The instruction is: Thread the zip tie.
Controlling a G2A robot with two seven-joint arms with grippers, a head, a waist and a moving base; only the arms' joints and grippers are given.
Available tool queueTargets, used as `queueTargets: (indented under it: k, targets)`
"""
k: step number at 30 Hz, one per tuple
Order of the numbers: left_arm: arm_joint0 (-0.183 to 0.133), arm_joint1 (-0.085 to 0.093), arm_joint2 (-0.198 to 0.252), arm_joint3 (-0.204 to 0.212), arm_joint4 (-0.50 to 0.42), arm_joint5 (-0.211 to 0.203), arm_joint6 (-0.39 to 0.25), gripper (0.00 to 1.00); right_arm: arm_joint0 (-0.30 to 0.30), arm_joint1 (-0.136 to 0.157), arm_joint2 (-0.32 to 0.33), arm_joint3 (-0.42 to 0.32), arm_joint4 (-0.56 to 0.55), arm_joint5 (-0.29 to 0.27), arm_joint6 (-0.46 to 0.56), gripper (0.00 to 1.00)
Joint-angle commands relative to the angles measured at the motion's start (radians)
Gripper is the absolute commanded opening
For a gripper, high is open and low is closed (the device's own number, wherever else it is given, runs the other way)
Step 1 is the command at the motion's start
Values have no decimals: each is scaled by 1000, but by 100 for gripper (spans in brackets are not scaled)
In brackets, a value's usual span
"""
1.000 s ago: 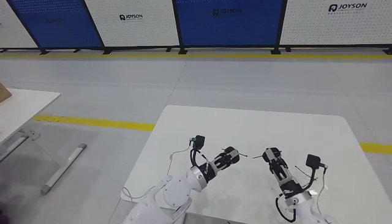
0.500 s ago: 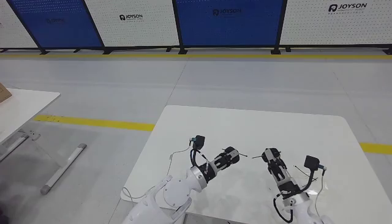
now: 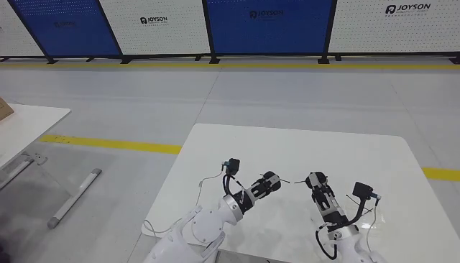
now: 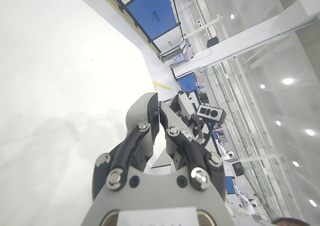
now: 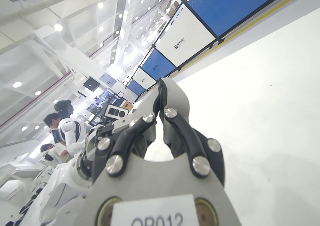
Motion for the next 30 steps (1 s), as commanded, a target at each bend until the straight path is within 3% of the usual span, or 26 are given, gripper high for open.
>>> queueTargets:
  k: [1, 6, 14, 18, 30]
  targets:
    - [3, 2, -11, -6, -3, 2, -1, 0, 0, 0, 0, 0, 0, 0, 0, 0]
    - [30, 10, -29, -29, 41, 1, -17, 0, 0, 0, 0, 0, 0, 0, 0, 0]
    - [30, 10, -28, -28, 41, 1, -18, 0, 0, 0, 0, 0, 0, 0, 0, 0]
    - [26, 11, -12, -24, 64, 2, -49, 0, 0, 0, 0, 0, 0, 0, 0, 0]
    - [27, 9, -20, -25, 31, -6, -37, 0, -13, -4, 6, 2, 7, -6, 18, 0]
